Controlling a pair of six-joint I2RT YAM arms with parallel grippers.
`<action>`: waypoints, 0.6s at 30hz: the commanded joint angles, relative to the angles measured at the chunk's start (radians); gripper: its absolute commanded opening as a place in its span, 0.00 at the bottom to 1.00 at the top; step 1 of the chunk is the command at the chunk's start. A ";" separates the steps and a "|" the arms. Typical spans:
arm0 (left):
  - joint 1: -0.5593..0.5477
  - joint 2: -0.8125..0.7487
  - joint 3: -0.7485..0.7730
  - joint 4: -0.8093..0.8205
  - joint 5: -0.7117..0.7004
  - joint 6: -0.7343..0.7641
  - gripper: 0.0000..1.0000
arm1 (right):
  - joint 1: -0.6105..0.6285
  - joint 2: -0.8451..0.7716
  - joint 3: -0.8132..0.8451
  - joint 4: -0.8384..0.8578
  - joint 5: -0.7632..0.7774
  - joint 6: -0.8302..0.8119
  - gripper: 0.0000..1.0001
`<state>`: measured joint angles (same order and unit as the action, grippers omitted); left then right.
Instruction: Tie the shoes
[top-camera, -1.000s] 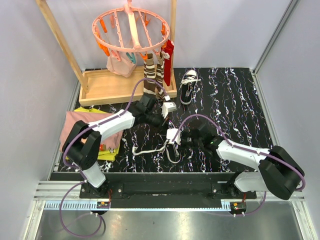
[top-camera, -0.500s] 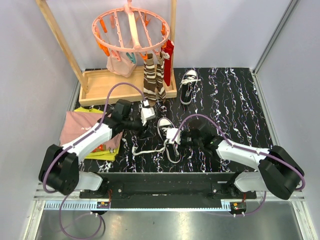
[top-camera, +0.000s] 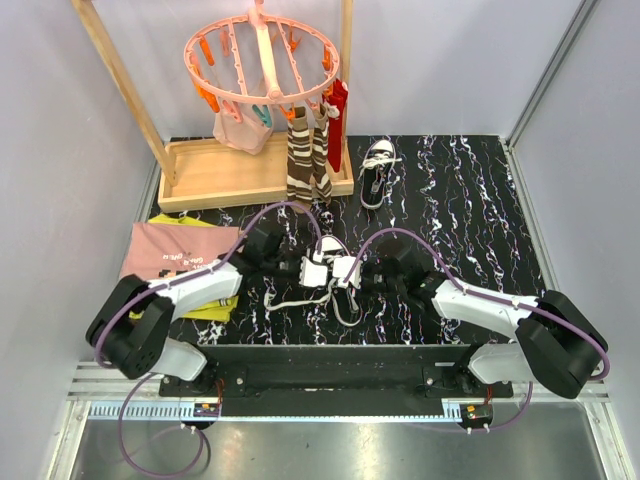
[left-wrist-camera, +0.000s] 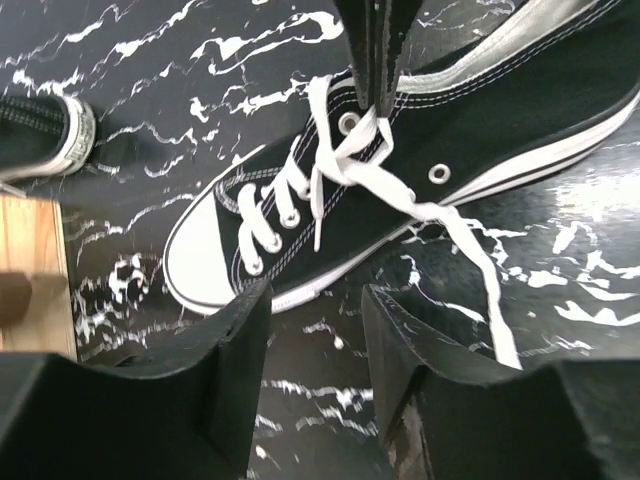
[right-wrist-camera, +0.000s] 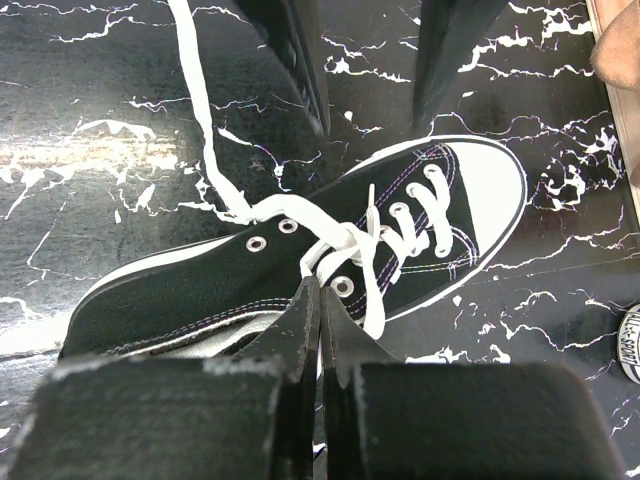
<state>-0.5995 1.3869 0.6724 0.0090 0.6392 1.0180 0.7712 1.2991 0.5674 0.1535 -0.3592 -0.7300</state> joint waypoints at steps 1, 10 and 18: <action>-0.028 0.061 0.052 0.117 0.022 0.099 0.45 | -0.003 -0.017 0.028 0.027 -0.004 -0.005 0.00; -0.062 0.162 0.096 0.134 0.019 0.108 0.39 | -0.003 -0.023 0.032 0.018 -0.012 0.007 0.00; -0.069 0.192 0.118 0.120 0.039 0.111 0.33 | -0.003 -0.024 0.029 0.018 -0.011 0.011 0.00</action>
<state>-0.6514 1.5600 0.7391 0.0849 0.6495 1.1141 0.7628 1.2968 0.5674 0.1394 -0.3584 -0.7166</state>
